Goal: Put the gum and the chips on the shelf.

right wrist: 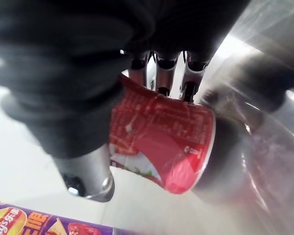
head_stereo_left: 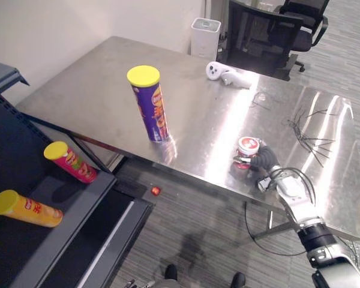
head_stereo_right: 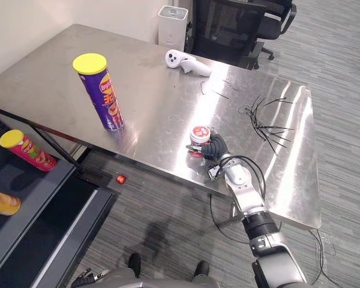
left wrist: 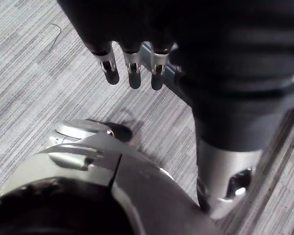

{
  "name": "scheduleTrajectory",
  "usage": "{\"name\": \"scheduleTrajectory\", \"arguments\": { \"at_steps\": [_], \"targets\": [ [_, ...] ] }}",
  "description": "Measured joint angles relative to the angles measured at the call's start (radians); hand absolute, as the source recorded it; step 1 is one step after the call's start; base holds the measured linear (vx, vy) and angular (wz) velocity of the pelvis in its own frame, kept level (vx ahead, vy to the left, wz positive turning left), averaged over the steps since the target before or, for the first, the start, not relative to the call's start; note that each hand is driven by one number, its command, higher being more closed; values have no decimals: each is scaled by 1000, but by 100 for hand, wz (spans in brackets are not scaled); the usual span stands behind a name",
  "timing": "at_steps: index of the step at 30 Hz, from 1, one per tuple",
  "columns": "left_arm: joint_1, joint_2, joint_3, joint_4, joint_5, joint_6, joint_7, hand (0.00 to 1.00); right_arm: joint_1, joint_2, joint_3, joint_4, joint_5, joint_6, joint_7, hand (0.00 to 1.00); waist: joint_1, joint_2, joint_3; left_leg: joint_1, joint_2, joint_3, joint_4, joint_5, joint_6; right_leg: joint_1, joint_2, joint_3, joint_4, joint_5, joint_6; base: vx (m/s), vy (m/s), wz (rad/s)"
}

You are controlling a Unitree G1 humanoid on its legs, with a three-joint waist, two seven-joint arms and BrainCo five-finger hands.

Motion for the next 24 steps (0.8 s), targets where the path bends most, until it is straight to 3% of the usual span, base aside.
{"name": "scheduleTrajectory", "arguments": {
  "at_steps": [6,14,19,24],
  "targets": [
    [0,0,3,-14,2,3,3,0,7,0,-3,-18,-1,2,-2,100,-1,-1,0,2,1,3,-1,0,0,0,0,5,0,0,0,0,0,0],
    [3,-2,31,-21,16,14,3,0,122,0,-130,-335,2,-1,-5,100,-5,-11,-5,24,3,19,-1,-1,-1,12,1,25,2,1,0,-6,-5,-6],
    [19,4,48,-20,19,14,3,0,165,-2,-163,-432,4,-13,-5,100,-30,-32,-25,29,6,26,2,-1,-1,13,3,33,2,1,0,-38,-17,-5],
    [27,3,49,-19,20,15,2,0,218,-2,-171,-508,11,-23,-1,100,-30,-30,-40,41,7,43,2,-1,-1,14,3,48,2,3,4,-39,-11,-10]
  ]
}}
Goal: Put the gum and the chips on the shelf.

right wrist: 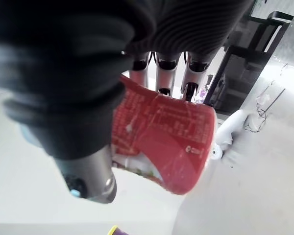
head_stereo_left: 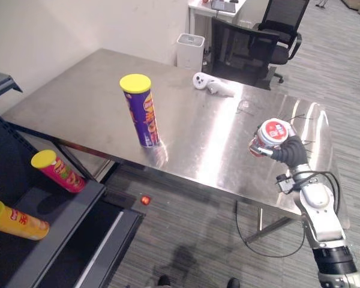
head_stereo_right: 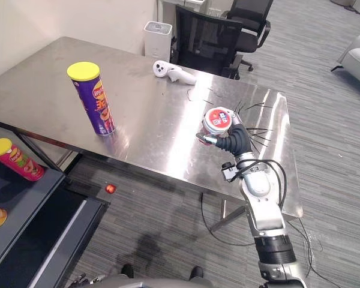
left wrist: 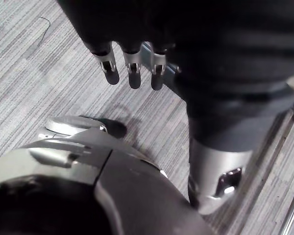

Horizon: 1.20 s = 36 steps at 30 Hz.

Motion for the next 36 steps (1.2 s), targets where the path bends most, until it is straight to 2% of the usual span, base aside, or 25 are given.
{"name": "scheduleTrajectory", "arguments": {
  "at_steps": [9,10,11,14,15,18,19,20,21,22,23,24,25,26,27,28,29,30,31,32,33,34,36],
  "targets": [
    [14,-14,9,8,1,1,-1,0,69,1,-24,-23,2,-10,20,100,0,26,-38,15,5,6,8,-6,-5,13,3,7,2,0,1,-5,-4,-2],
    [12,-21,21,6,0,1,0,0,72,4,-18,-20,2,-10,21,100,1,32,-32,-11,15,5,69,-35,-7,0,4,9,35,-5,-6,-52,-5,-3],
    [11,-26,23,5,-3,1,0,0,71,4,-12,-19,5,-10,21,100,1,43,-20,-63,32,-7,181,-80,-10,-31,6,8,108,-30,-13,-77,-3,1],
    [4,-28,30,-8,-21,0,1,0,72,14,11,-6,11,-10,19,100,0,52,0,-135,33,-98,299,-120,-16,-49,-10,-34,226,-111,-13,-130,-36,47],
    [4,-29,30,-9,-21,0,0,0,72,22,17,-6,12,-10,19,100,1,60,3,-144,31,-123,294,-119,-16,-47,-10,-57,230,-116,-14,-145,-86,97],
    [0,-31,44,-10,-35,1,1,0,69,60,42,-3,35,-11,18,100,8,56,4,-181,15,-260,179,-30,-35,-32,-12,-195,193,-126,-17,-153,-113,135],
    [-2,-36,52,-11,-49,2,4,0,57,58,43,0,39,-11,16,100,8,66,7,-197,15,-307,119,10,-41,-41,-7,-254,191,-126,-19,-109,-100,121],
    [-1,-38,56,-11,-49,3,7,0,48,57,43,2,39,-11,13,100,17,74,11,-204,26,-310,88,11,-40,-46,3,-277,193,-125,-34,-155,-182,136],
    [-4,-38,60,-10,-50,7,11,0,34,58,42,2,39,-11,8,100,29,78,13,-214,59,-268,15,-5,-6,-49,25,-303,159,-108,-66,-149,-161,111],
    [-11,-31,74,-8,-54,8,14,0,22,59,41,5,39,-11,2,100,33,59,12,-220,73,-175,-15,-37,49,-50,19,-344,118,-92,-81,-158,-129,132],
    [-24,-34,100,-2,-60,9,20,0,8,57,22,6,38,-13,-8,100,32,54,18,-267,79,-56,46,-11,76,-52,-7,-397,114,-89,-80,-106,-43,139],
    [-25,-47,110,6,-60,10,27,0,5,65,-19,12,38,-12,-28,100,31,56,24,-300,87,82,186,37,133,-58,-47,-451,144,-91,-84,-66,-19,138],
    [-16,-62,121,5,-60,10,29,0,12,68,-50,14,37,-11,-37,100,28,60,22,-296,104,170,283,62,168,-54,-60,-486,173,-94,-87,-44,-47,175],
    [-4,-93,135,-22,-60,10,29,0,16,56,-111,17,36,-12,-58,100,11,118,17,-302,115,262,316,108,164,-45,-67,-540,232,-105,-97,-49,-2,150],
    [-3,-98,135,-39,-59,7,29,0,16,58,-136,21,36,-11,-66,100,2,118,21,-301,108,282,288,143,177,-54,-72,-545,249,-122,-102,-98,12,161],
    [-5,-96,144,-57,-59,5,28,0,21,65,-160,22,31,-11,-68,100,-5,104,15,-291,77,269,169,221,146,-64,-54,-546,194,-116,-111,-197,12,124],
    [-12,-82,168,-61,-57,6,28,0,29,74,-175,19,30,-13,-67,100,-13,78,8,-263,44,269,84,254,129,-55,-46,-581,127,-104,-118,-199,-46,109],
    [-13,-85,187,-47,-57,11,28,0,31,80,-186,22,30,-12,-66,100,-5,80,7,-251,72,316,157,158,136,-57,-41,-615,121,-86,-126,-155,-63,89],
    [4,-99,209,-41,-55,20,27,0,46,93,-186,21,29,-11,-67,100,-11,81,8,-208,86,338,195,83,89,-49,-44,-636,121,-80,-122,-72,29,78],
    [28,-130,226,-35,-46,23,29,0,75,91,-198,15,29,-10,-67,100,-25,105,0,-141,90,313,108,59,28,-41,-28,-667,117,-70,-110,-54,96,73],
    [34,-138,225,-31,-44,23,27,0,85,92,-207,15,29,-10,-67,100,-26,127,-6,-127,87,295,67,58,19,-37,-19,-678,114,-64,-108,-106,182,59],
    [40,-143,227,-30,-40,26,28,0,100,100,-221,15,29,-8,-67,100,-27,135,-9,-117,86,281,24,50,8,-35,-9,-693,106,-54,-103,-137,176,43],
    [46,-139,250,-30,-38,29,29,0,125,135,-231,15,28,0,-66,100,-25,115,-10,-111,60,272,-37,81,19,-30,-10,-719,80,-20,-97,-129,148,36]
  ]
}}
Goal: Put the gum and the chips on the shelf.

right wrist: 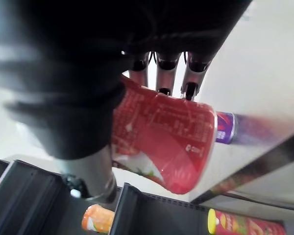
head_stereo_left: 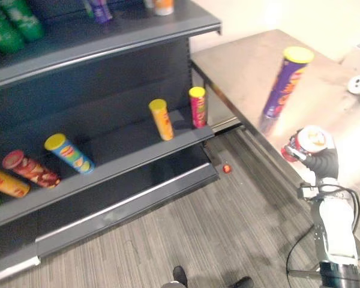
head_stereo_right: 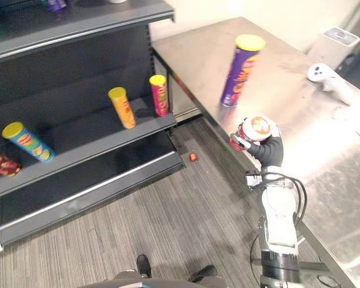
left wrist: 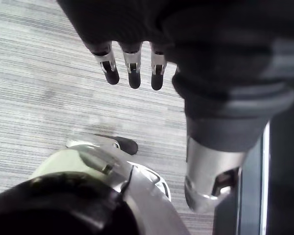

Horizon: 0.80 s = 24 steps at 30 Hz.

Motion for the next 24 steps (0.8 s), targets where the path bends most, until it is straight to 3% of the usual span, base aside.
{"name": "scheduleTrajectory", "arguments": {
  "at_steps": [2,9,19,21,22,23,24],
  "targets": [
    [3,6,4,0,13,1,2,0,7,22,-15,-2,-1,4,-6,100,-7,-11,0,-9,-33,-39,-24,22,21,6,-16,-34,-18,31,6,-78,98,43],
    [6,26,-73,-1,36,-1,3,0,10,22,-28,10,-40,13,-30,100,12,-11,4,26,-93,-75,-26,16,38,40,-104,-45,68,33,8,-32,93,18],
    [31,31,-63,-3,17,-1,-5,0,-31,21,65,69,-72,29,-23,100,62,-46,24,41,-92,-53,-30,8,51,39,-105,4,66,22,6,-9,29,-8],
    [36,38,-68,-16,17,-1,-16,0,-34,22,75,74,-72,29,-21,100,63,-59,32,38,-112,-90,-25,6,52,39,-143,-9,146,-25,23,67,22,38],
    [43,42,-78,-21,18,-2,-18,0,-33,22,77,74,-72,29,-20,100,59,-68,37,35,-117,-125,-13,-3,62,32,-172,23,211,-49,-16,93,44,87],
    [44,51,-104,-19,18,-10,-19,0,-16,14,70,76,-72,29,-14,100,49,-80,50,10,-120,-176,52,-26,82,0,-181,231,300,-29,-90,98,77,110],
    [44,58,-120,-13,19,-12,-21,0,-1,8,67,79,-72,29,-12,100,43,-68,45,-4,-114,-208,81,-37,85,-26,-167,361,348,1,-133,113,113,162]
  ]
}}
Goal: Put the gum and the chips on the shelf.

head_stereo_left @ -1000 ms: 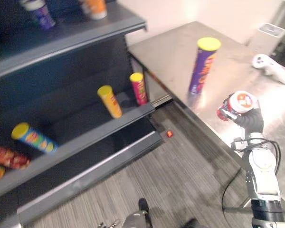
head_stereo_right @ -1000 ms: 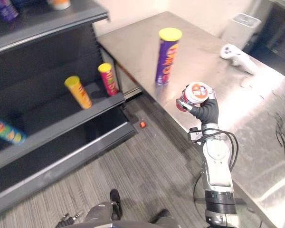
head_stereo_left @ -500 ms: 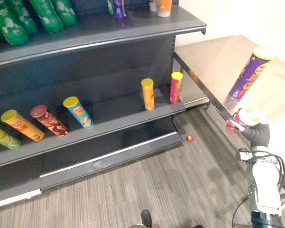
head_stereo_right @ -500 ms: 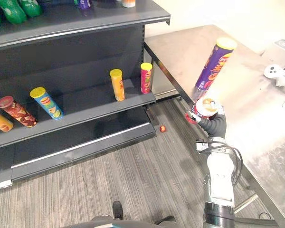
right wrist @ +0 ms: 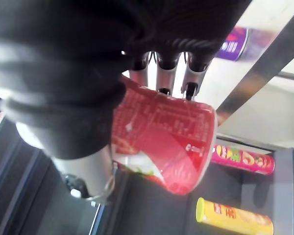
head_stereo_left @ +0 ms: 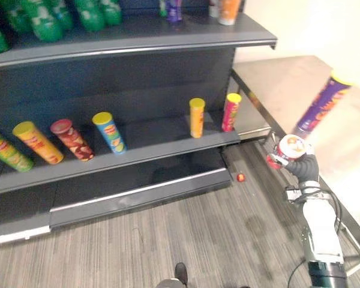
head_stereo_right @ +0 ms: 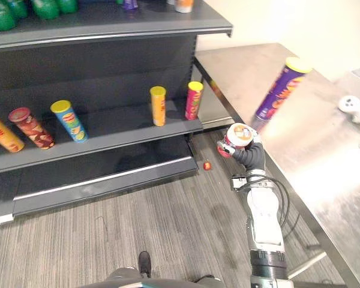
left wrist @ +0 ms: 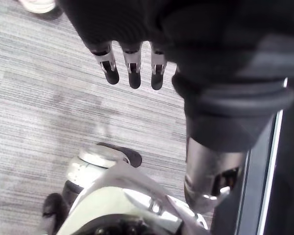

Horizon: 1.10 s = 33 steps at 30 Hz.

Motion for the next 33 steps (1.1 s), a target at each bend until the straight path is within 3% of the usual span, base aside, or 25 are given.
{"name": "scheduleTrajectory", "arguments": {
  "at_steps": [1,2,4,6,7,9,11,14,17,18,22,25,33],
  "targets": [
    [2,13,-7,14,-1,-1,0,0,30,-12,-3,0,0,0,13,100,-12,30,-3,-9,24,-79,33,-11,3,-56,47,198,91,36,-45,155,61,165],
    [1,29,-2,20,-1,0,4,0,44,-11,13,-1,0,-1,25,100,-20,35,6,-13,45,-154,45,-12,3,-68,116,313,87,-54,51,156,7,156],
    [-4,53,1,47,-1,2,2,0,44,-5,56,-9,0,-1,50,100,-16,19,16,-27,43,-221,65,-17,-1,-82,172,389,15,-123,94,103,-46,122],
    [-16,57,6,57,-1,3,0,0,47,-1,83,-25,0,-3,62,100,-19,8,20,-36,9,-287,86,-24,-5,-91,189,469,-54,-119,110,83,-75,125],
    [-21,57,7,57,-1,2,-2,0,49,-1,94,-28,0,-3,72,100,-22,1,17,-40,-17,-316,93,-26,-9,-94,186,521,-87,-109,156,83,-113,105],
    [-26,53,9,57,-1,1,-4,0,57,4,106,-28,1,-2,92,100,-19,-20,6,-42,-54,-347,95,-28,-12,-80,160,507,-162,-82,199,105,-213,111],
    [-20,58,26,57,-3,3,-6,0,53,13,133,-28,5,-2,99,100,-16,-46,-5,-47,-72,-351,96,-36,-26,-67,156,492,-227,-74,200,88,-282,77],
    [-20,37,43,66,-7,5,-12,0,48,12,139,-24,37,-1,106,100,-22,-11,-19,-65,-9,-387,47,-16,-82,-60,213,422,-263,-87,202,65,-277,45],
    [-40,36,43,72,-2,8,-14,0,59,7,121,-22,45,0,99,100,-59,11,-25,-64,84,-384,-82,83,-133,-57,268,303,-286,-81,174,122,-275,73],
    [-48,35,43,72,-1,10,-14,0,66,7,113,-18,45,0,98,100,-59,11,-25,-64,93,-378,-93,95,-143,-54,273,289,-286,-82,173,113,-169,66],
    [-84,28,21,61,3,13,-5,0,99,15,91,-16,44,1,90,100,-62,14,-24,-55,96,-217,-102,122,-139,-11,261,236,-300,-86,175,73,-7,31],
    [-89,29,-8,32,15,11,2,0,108,27,92,-16,43,1,81,100,-71,22,-20,-43,76,-195,-106,120,-139,5,247,252,-325,-87,182,23,61,-5],
    [-89,29,-36,48,20,13,2,0,95,51,56,-16,42,1,42,100,-75,44,-27,-6,90,-79,-112,88,-127,-11,258,355,-347,-68,192,-26,14,-39]
  ]
}}
